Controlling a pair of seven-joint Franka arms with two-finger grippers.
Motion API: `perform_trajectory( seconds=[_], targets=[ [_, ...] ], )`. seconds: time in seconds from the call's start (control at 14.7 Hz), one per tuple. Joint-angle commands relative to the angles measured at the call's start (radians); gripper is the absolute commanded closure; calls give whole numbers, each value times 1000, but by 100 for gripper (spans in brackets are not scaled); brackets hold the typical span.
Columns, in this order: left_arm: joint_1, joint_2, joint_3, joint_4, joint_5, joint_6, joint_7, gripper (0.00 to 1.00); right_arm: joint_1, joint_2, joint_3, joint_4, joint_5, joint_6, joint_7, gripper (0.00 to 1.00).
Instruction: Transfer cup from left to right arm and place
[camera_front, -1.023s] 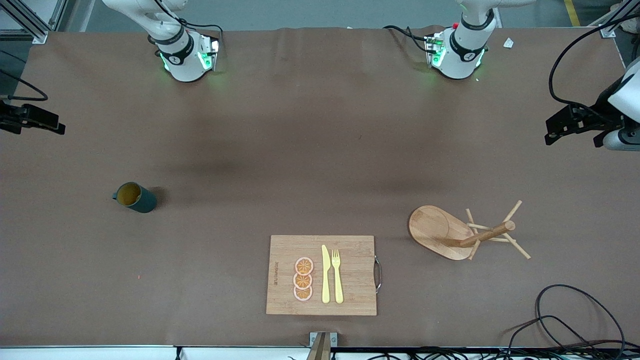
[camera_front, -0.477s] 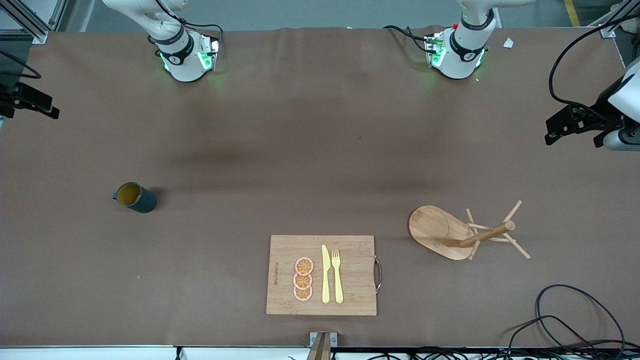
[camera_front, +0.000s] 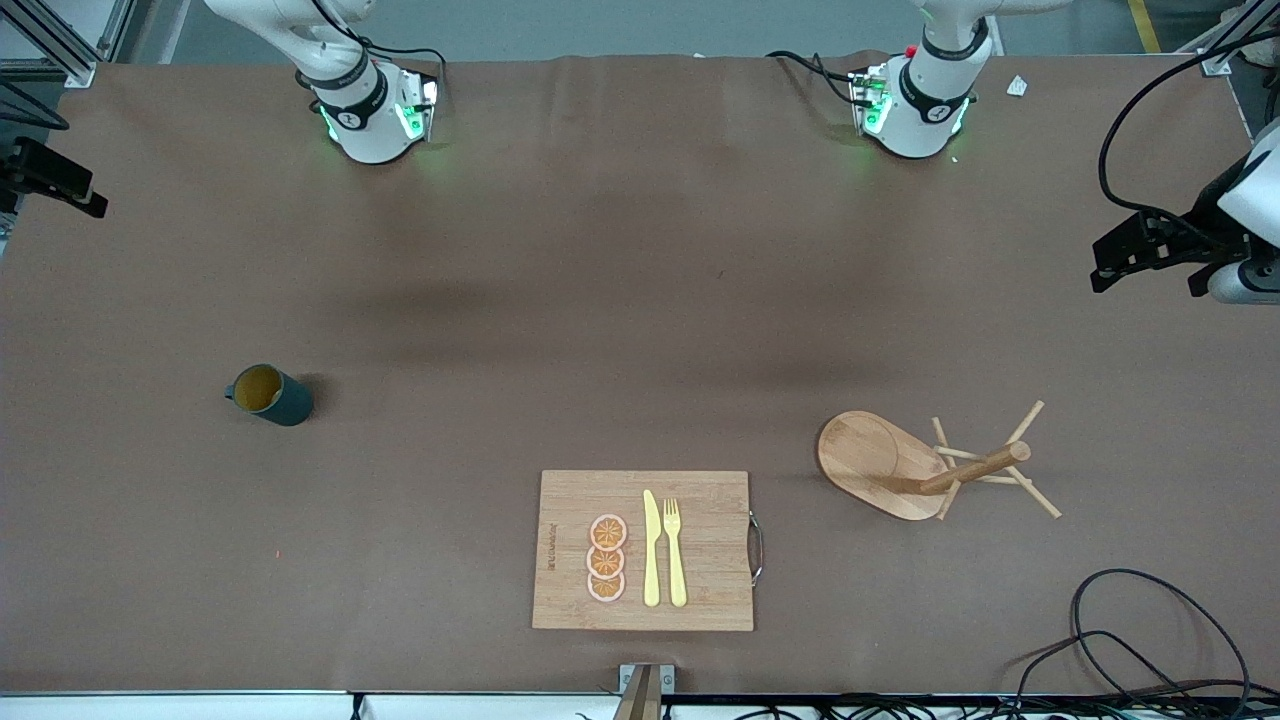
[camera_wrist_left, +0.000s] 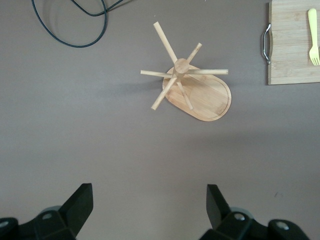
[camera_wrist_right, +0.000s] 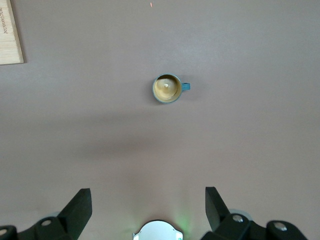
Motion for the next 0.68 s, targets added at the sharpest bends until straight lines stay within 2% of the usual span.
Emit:
perform_trajectory(
  seconds=[0.0, 0.61],
  targets=[
    [4, 12, -1, 26, -10, -9, -7, 0, 4, -41, -2, -40, 0, 0, 19, 0],
    [4, 12, 0, 27, -10, -9, -7, 0, 6, -40, -1, -44, 3, 17, 19, 0]
  ],
)
